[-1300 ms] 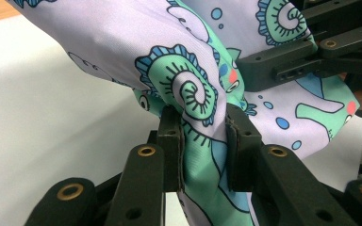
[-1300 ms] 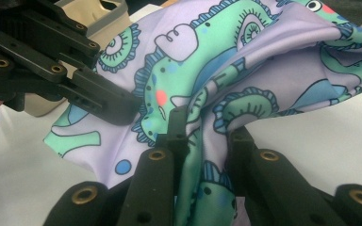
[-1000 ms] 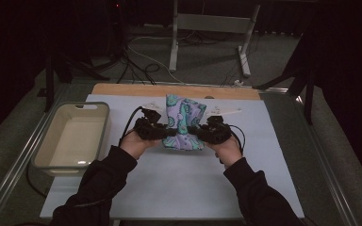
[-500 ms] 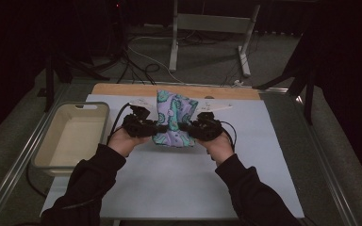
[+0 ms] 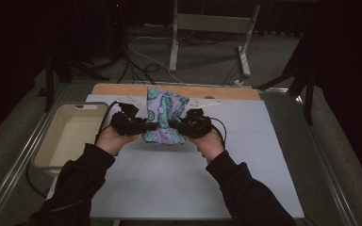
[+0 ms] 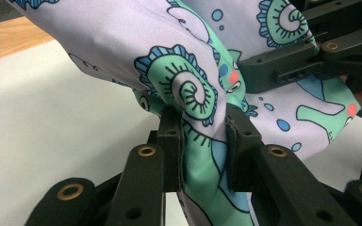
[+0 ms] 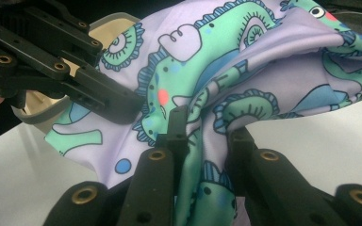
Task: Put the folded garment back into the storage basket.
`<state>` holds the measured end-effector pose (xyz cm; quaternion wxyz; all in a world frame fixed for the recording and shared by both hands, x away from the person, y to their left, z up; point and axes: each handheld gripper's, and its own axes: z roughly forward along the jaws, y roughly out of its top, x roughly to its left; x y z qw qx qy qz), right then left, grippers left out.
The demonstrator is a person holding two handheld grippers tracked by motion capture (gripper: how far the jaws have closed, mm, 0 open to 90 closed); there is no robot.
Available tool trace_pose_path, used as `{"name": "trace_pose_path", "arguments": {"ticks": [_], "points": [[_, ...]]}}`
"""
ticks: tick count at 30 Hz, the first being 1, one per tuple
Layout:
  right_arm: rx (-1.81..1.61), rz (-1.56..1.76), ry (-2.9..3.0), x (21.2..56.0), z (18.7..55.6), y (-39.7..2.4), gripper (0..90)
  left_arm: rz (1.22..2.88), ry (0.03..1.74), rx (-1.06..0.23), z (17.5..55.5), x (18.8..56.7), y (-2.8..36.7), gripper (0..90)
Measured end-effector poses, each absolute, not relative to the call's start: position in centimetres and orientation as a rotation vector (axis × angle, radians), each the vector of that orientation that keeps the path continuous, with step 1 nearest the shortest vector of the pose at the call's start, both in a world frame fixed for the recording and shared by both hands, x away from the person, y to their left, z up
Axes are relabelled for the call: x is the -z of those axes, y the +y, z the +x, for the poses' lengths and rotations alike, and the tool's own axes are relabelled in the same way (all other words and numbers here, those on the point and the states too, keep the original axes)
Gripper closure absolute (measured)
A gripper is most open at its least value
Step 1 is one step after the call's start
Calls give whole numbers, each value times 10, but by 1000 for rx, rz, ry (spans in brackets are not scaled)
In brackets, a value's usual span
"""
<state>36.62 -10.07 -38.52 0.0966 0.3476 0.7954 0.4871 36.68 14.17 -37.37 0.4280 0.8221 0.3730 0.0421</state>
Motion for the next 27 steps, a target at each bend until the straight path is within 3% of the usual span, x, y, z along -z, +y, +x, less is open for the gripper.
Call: {"name": "trace_pose_path", "arguments": {"ticks": [27], "points": [[-1479, 900, 2419, 375, 365, -24, 780, 2022, 1027, -172, 344, 361, 216, 726]]}}
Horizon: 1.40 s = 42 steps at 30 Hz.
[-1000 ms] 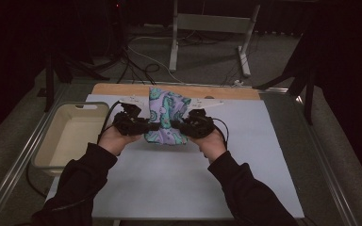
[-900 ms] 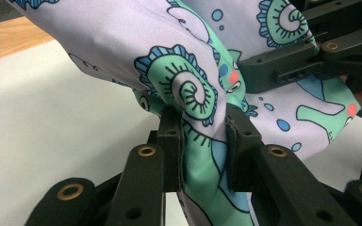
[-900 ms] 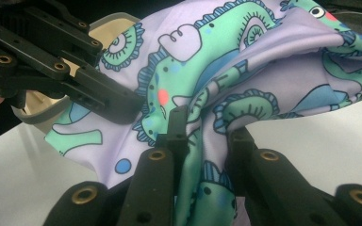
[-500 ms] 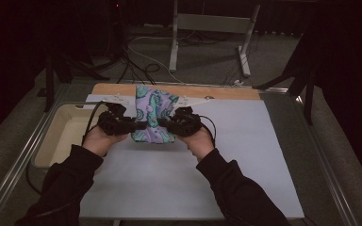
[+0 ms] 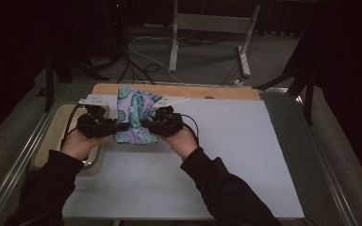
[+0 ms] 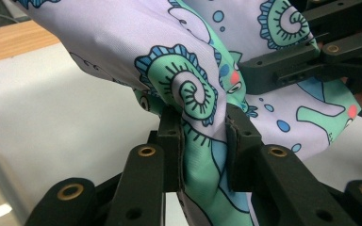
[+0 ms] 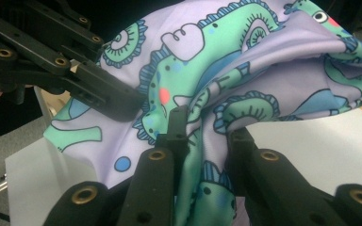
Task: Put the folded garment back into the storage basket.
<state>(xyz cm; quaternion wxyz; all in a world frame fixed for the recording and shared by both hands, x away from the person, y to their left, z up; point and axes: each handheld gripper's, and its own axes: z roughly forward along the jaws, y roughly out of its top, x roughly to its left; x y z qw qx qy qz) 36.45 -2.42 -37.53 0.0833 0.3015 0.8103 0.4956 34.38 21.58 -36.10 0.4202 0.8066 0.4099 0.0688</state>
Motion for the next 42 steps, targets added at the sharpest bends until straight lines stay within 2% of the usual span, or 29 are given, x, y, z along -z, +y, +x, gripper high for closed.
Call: {"name": "trace_pose_path", "arguments": {"ticks": [28, 42], "points": [[-1484, 750, 2496, 364, 361, 73, 779, 1959, 1139, -245, 317, 352, 309, 725], [-1478, 714, 2533, 371, 358, 113, 779, 1948, 1187, -257, 307, 358, 346, 725]]}}
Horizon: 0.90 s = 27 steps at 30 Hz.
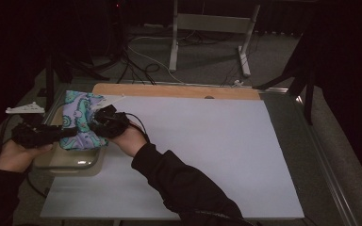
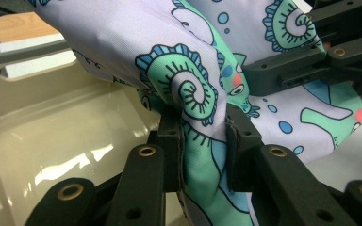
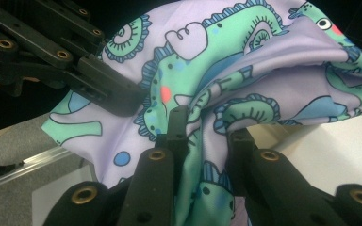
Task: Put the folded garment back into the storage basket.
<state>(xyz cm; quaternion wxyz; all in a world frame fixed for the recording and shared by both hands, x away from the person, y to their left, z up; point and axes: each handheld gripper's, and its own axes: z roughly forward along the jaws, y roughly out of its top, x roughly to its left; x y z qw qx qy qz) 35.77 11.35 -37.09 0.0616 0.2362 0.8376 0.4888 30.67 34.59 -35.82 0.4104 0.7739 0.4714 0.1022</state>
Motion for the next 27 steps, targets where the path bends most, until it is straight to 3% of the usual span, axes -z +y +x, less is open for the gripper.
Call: {"name": "trace_pose_path", "arguments": {"ticks": [27], "points": [[-1445, 746, 2455, 395, 344, 174, 778, 1941, 1267, -255, 309, 380, 395, 724]]}}
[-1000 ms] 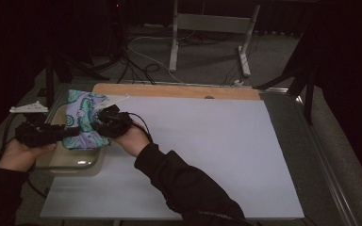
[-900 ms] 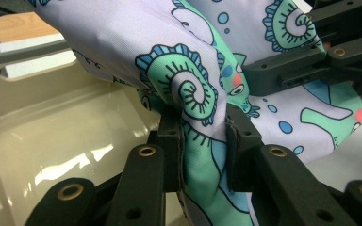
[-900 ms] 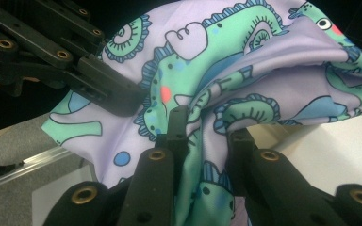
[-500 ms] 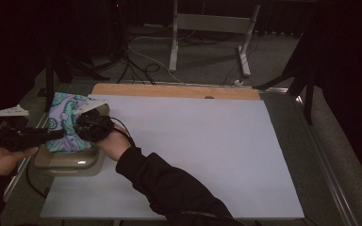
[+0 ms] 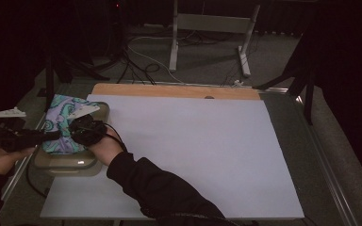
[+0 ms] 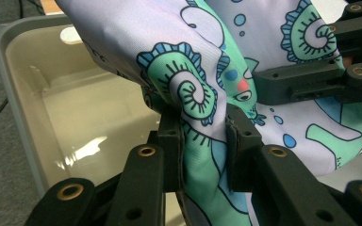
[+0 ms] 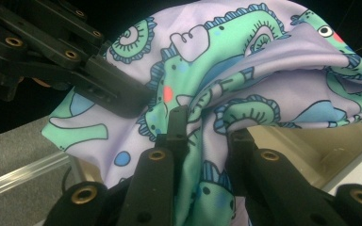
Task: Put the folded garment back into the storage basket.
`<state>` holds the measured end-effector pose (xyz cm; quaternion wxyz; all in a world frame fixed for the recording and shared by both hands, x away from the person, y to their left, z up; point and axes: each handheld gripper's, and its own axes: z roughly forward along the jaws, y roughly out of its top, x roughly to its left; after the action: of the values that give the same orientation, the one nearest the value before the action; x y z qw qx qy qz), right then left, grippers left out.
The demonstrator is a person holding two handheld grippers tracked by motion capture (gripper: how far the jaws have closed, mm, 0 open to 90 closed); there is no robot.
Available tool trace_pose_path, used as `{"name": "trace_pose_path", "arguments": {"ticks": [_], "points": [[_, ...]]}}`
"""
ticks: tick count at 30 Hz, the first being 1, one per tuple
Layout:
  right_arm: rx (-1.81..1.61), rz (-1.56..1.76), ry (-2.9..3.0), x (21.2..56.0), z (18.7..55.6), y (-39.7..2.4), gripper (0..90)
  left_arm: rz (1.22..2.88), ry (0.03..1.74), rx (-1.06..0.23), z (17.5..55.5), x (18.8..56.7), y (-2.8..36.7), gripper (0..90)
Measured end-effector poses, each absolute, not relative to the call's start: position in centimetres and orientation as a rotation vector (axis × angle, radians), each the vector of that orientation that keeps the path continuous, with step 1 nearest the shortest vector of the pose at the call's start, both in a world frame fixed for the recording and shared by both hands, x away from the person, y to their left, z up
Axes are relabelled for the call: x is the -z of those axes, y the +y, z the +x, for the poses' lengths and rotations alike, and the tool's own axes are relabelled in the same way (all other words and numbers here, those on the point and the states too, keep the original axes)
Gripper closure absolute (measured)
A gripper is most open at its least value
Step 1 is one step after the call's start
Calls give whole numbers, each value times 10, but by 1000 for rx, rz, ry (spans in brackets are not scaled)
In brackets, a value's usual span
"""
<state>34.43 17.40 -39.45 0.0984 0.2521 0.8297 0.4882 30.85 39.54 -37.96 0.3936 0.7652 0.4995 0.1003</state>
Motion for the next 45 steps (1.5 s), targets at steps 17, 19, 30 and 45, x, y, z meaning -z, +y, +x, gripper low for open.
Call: {"name": "trace_pose_path", "arguments": {"ticks": [17, 19, 30, 45], "points": [[-1432, 831, 2461, 432, 352, 188, 770, 2006, 1318, -244, 321, 406, 399, 724], [-1426, 845, 2468, 437, 353, 189, 768, 2015, 1315, -241, 322, 410, 399, 724], [-1345, 902, 2516, 453, 360, 187, 700, 2061, 1324, -219, 332, 430, 391, 724], [-1449, 771, 2489, 419, 356, 159, 123, 2115, 1433, -289, 340, 447, 386, 486]]}}
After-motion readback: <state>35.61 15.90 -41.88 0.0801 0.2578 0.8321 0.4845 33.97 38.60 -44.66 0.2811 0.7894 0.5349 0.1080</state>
